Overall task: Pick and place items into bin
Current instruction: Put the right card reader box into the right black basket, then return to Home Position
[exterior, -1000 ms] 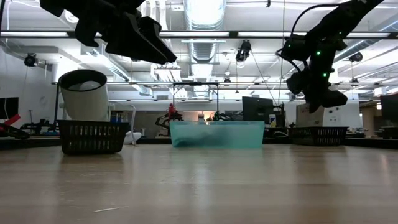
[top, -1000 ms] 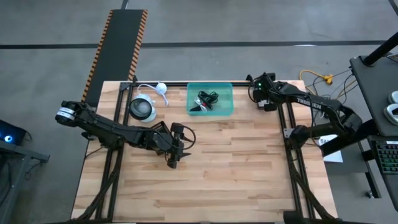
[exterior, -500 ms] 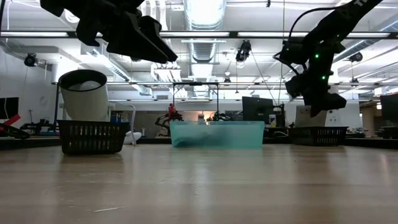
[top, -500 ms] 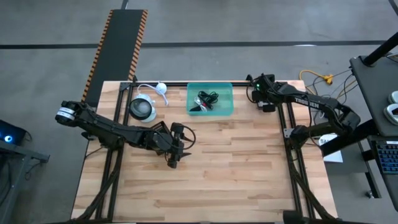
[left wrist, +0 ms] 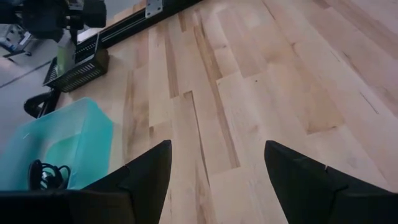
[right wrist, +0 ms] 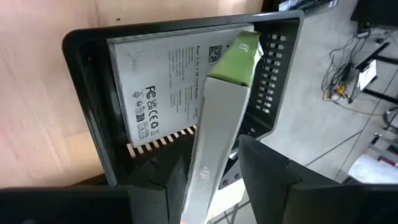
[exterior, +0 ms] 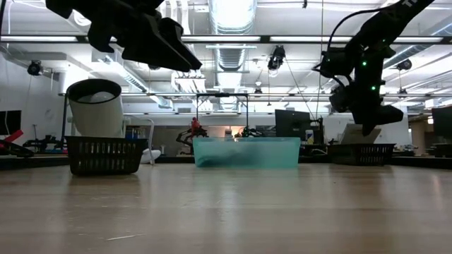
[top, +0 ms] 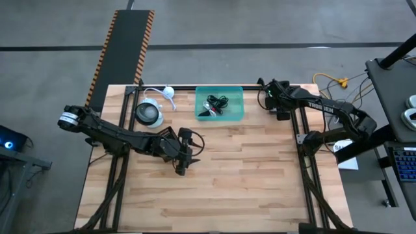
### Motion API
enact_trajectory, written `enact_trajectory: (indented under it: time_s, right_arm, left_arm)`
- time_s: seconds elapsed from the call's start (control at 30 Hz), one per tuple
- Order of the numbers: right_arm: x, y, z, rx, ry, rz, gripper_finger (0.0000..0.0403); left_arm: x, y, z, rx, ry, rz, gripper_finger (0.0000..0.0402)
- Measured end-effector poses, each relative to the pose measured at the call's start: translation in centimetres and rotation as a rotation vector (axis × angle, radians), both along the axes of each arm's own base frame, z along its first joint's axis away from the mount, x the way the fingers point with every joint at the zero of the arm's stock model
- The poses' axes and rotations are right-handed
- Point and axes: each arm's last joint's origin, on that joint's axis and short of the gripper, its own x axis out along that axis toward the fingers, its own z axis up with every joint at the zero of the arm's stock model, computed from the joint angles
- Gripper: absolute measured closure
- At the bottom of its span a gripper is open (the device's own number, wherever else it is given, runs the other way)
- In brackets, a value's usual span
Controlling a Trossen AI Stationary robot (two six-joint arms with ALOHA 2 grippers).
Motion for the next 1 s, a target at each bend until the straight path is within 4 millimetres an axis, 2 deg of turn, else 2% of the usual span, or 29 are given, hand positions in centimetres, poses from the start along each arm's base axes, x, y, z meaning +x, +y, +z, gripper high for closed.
enact_trajectory:
  time_s: [0.4, 0.63, 0.83, 0.93, 1.0]
  right_arm:
    - [0.0, 0.1, 0.4, -0.001, -0.038, -0.064, 0.0215]
    - [0.2, 0.4, 1.3, 0.026, -0.026, -0.09, 0.0211]
    - [0.4, 1.0, 2.8, 0.045, -0.05, -0.186, 0.0211]
    - [1.0, 0.9, 4.2, 0.014, -0.162, -0.289, 0.0211]
    - [1.6, 0.9, 5.3, 0.075, -0.308, -0.326, 0.0211]
  left_arm:
    - [0.0, 0.0, 0.0, 0.008, -0.003, 0.013, 0.0162]
    - [0.0, 0.0, 0.0, 0.007, -0.003, 0.013, 0.0162]
    - [0.0, 0.0, 0.0, 0.007, -0.003, 0.013, 0.0162]
    - [0.0, 0.0, 0.0, 0.007, -0.004, 0.014, 0.0162]
    - [0.0, 0.1, 0.1, 0.012, -0.006, 0.026, 0.0162]
